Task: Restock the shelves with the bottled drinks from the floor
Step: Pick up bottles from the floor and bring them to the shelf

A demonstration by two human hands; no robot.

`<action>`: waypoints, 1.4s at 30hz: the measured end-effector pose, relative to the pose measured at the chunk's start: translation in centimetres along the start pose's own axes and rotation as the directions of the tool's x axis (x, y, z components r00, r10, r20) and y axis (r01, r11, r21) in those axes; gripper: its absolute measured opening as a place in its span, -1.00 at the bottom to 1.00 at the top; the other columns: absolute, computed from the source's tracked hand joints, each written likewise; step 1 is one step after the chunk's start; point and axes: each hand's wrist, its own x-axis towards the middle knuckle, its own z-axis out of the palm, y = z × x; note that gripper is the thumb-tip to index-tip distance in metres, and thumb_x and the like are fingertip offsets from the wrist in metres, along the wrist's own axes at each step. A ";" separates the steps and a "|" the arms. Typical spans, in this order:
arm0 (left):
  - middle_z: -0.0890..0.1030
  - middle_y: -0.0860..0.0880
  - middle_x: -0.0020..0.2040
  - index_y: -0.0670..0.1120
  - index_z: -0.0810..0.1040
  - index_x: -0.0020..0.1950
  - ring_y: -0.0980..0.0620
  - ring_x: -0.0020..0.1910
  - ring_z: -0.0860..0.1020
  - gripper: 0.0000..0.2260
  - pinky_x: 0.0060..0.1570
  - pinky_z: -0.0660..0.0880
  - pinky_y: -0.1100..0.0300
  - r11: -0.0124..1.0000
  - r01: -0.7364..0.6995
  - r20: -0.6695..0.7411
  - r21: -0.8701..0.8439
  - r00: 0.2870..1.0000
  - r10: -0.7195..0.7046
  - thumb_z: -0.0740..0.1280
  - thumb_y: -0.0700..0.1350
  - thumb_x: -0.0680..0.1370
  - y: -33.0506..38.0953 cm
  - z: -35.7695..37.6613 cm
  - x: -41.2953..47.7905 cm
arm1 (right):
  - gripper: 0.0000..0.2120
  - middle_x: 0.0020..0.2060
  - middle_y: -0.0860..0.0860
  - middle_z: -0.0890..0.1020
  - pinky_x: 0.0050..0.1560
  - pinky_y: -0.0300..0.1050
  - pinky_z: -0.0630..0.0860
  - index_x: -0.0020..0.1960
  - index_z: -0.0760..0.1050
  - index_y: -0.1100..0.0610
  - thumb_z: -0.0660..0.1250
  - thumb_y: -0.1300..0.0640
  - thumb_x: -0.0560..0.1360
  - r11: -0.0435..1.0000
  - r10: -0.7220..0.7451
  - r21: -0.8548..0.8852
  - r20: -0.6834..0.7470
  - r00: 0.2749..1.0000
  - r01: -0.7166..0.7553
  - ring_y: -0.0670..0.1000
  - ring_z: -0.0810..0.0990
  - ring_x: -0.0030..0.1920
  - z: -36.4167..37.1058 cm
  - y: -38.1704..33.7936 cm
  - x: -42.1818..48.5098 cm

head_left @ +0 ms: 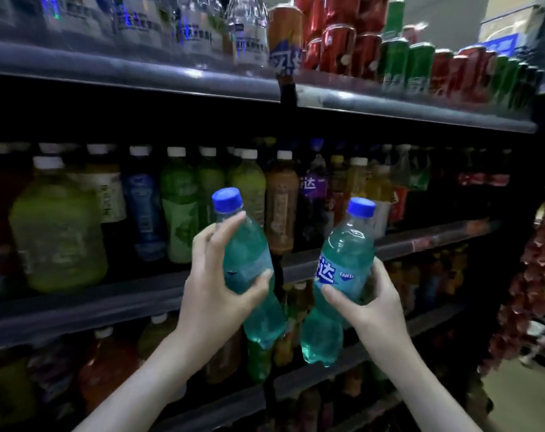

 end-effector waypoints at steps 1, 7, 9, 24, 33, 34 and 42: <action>0.31 0.13 0.29 0.46 0.16 0.34 0.36 0.26 0.34 -0.22 0.07 0.37 0.48 1.000 0.026 0.011 0.005 1.000 -0.026 0.53 -0.09 0.39 0.1 1.0 0.1 | -0.38 0.02 -0.18 0.64 0.02 -0.25 0.56 0.23 0.44 -0.06 0.53 0.02 0.21 1.000 0.006 0.007 0.052 0.999 -0.006 -0.17 0.61 0.06 -0.7 0.6 1.2; 0.31 0.33 0.30 0.44 0.14 0.33 0.32 0.30 0.37 -0.21 0.14 0.33 0.50 0.979 0.202 0.073 0.001 0.977 -0.202 0.55 -0.07 0.36 0.6 6.0 -1.7 | -0.40 0.06 -0.23 0.63 0.10 -0.26 0.50 0.25 0.43 -0.08 0.58 0.19 0.30 1.000 0.024 -0.015 0.374 0.927 -0.020 -0.20 0.59 0.10 -3.3 4.6 5.6; 0.36 0.33 0.24 0.41 0.06 0.28 0.24 0.23 0.47 -0.23 0.13 0.45 0.34 0.952 0.304 0.087 -0.030 0.950 -0.301 0.50 0.06 0.30 0.6 7.4 -3.3 | -0.41 0.07 -0.22 0.63 0.14 -0.25 0.49 0.25 0.43 -0.09 0.59 0.19 0.31 0.999 0.045 -0.017 0.447 0.893 -0.041 -0.18 0.59 0.13 -3.5 6.5 5.4; 0.65 0.15 -0.05 0.05 0.46 0.07 0.25 -0.09 0.61 -0.44 0.00 0.53 0.29 0.233 0.962 0.348 0.145 0.170 -0.922 0.58 -0.07 0.14 -9.4 12.4 -31.8 | -0.42 0.06 -0.13 0.62 -0.02 -0.50 0.41 0.22 0.39 0.08 0.51 0.42 0.32 0.758 0.594 -0.304 0.689 0.416 -0.577 -0.35 0.58 0.00 -1.6 29.6 -13.6; 0.61 0.05 0.08 -0.04 0.39 0.30 0.06 0.02 0.59 -0.40 0.00 0.52 0.17 0.072 0.938 0.289 0.340 -0.031 -0.957 0.47 -0.03 0.29 -20.5 20.9 -68.8 | -0.43 -0.09 -0.01 0.61 -0.17 -0.45 0.45 0.14 0.39 0.16 0.50 0.50 0.25 0.574 0.766 -0.480 0.601 0.227 -0.664 -0.30 0.58 -0.20 0.4 59.8 -40.5; 0.60 0.05 0.08 -0.06 0.39 0.30 0.04 0.02 0.59 -0.39 0.00 0.51 0.16 0.080 0.930 0.287 0.358 -0.028 -0.958 0.44 0.00 0.28 -21.8 22.1 -72.6 | -0.43 -0.10 -0.02 0.62 -0.16 -0.44 0.45 0.11 0.41 0.11 0.53 0.44 0.21 0.578 0.771 -0.485 0.589 0.244 -0.656 -0.30 0.57 -0.21 0.5 63.0 -43.2; 0.44 0.06 0.05 -0.25 0.43 0.18 0.22 -0.03 0.44 -0.51 -0.05 0.34 0.52 0.155 0.922 0.269 0.356 0.058 -0.961 0.51 -0.21 0.32 -26.7 27.9 -93.5 | -0.42 -0.07 -0.13 0.58 -0.01 -0.46 0.40 0.12 0.39 0.03 0.56 0.29 0.21 0.625 0.769 -0.476 0.515 0.380 -0.619 -0.34 0.54 -0.09 0.2 79.8 -57.2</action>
